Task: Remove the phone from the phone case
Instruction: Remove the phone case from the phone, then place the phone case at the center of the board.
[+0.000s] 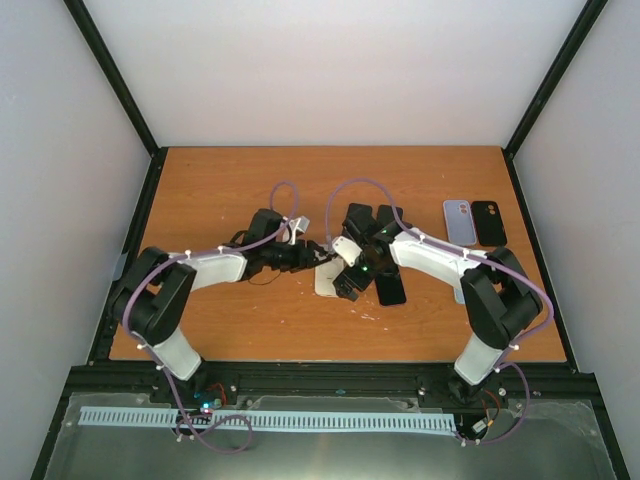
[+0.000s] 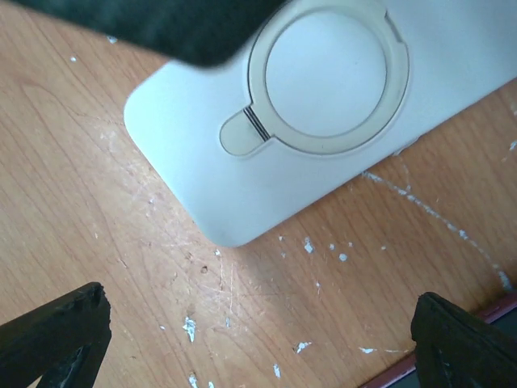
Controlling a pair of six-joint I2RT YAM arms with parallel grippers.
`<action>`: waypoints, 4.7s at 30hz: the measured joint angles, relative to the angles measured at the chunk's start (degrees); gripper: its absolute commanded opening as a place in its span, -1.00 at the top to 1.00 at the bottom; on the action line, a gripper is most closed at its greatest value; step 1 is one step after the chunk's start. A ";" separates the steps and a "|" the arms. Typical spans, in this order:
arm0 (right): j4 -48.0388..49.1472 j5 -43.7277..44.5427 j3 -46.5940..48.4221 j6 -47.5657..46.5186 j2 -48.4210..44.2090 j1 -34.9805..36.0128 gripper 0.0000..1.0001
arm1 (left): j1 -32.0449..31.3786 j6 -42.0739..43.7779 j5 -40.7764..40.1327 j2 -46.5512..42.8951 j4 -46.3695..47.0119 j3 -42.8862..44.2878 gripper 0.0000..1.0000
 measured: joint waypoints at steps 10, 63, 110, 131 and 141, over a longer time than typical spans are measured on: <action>3.54 -2.03 -1.11 -0.28 0.31 0.00 -1.00 | -0.44 0.11 -2.51 1.03 0.83 -7.69 -0.16; -10.58 5.16 20.74 16.04 20.85 4.55 -0.99 | 1.16 -10.05 -13.62 -11.67 8.50 -21.94 -0.16; -23.80 -52.85 13.70 -12.20 20.28 -19.08 -0.09 | -1.29 -1.90 -15.15 -17.09 12.26 -16.15 -0.28; -43.80 -67.08 14.62 -35.98 13.14 -18.10 -0.25 | -1.77 -7.41 3.67 -1.64 46.82 -13.44 0.13; -43.93 -67.63 14.64 -36.39 12.92 -17.29 -0.25 | -2.93 -12.44 7.98 1.75 59.49 -13.07 0.58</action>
